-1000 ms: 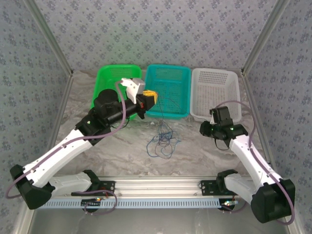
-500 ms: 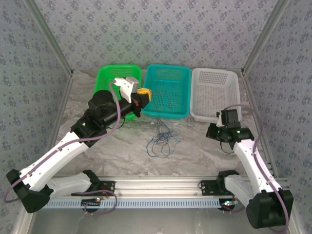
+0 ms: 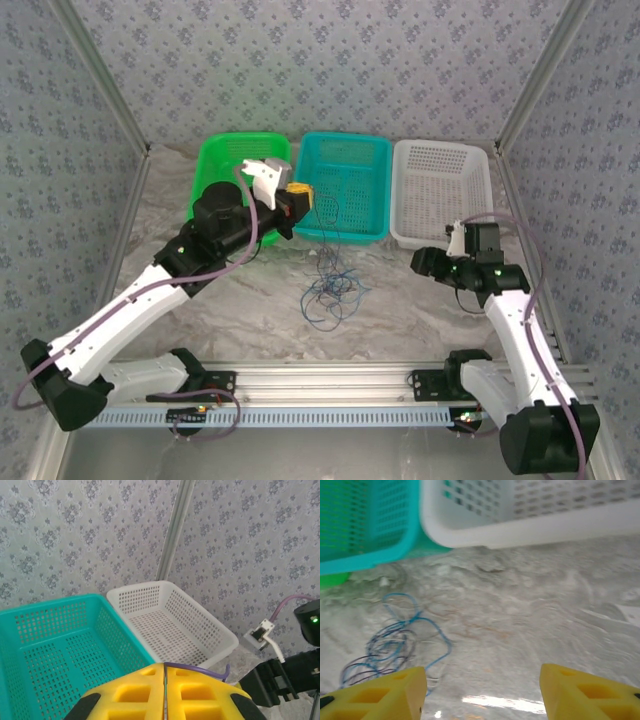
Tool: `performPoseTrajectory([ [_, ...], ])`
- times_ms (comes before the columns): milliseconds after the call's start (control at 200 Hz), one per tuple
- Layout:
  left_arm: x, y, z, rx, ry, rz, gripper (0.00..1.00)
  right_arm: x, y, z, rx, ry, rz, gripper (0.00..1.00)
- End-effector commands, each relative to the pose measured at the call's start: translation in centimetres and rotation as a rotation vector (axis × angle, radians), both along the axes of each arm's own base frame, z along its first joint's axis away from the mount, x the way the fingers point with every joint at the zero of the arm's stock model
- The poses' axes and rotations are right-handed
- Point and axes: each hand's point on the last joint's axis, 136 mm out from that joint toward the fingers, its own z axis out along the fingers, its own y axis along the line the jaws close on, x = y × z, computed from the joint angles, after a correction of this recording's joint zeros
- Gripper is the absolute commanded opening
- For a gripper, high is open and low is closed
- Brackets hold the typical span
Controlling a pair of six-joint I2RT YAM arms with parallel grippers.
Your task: Untangle the cables
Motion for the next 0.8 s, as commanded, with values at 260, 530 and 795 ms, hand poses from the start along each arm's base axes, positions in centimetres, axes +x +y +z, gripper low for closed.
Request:
performPoseTrajectory([
  [260,0.5,-1.3,1.8,-0.066,0.010,-0.027,0.10,0.3,11.0,8.5,0.101,-0.337,0.367,0.66],
  [530,0.7,-1.8,1.6,-0.071,0.023,-0.031,0.10,-1.3,17.5,6.9,0.128,-0.378,0.568,0.72],
  [795,1.0,-1.7,1.5,-0.077,0.027,-0.016,0.10,-2.3,20.6,3.4,0.078,-0.322,0.676,0.71],
])
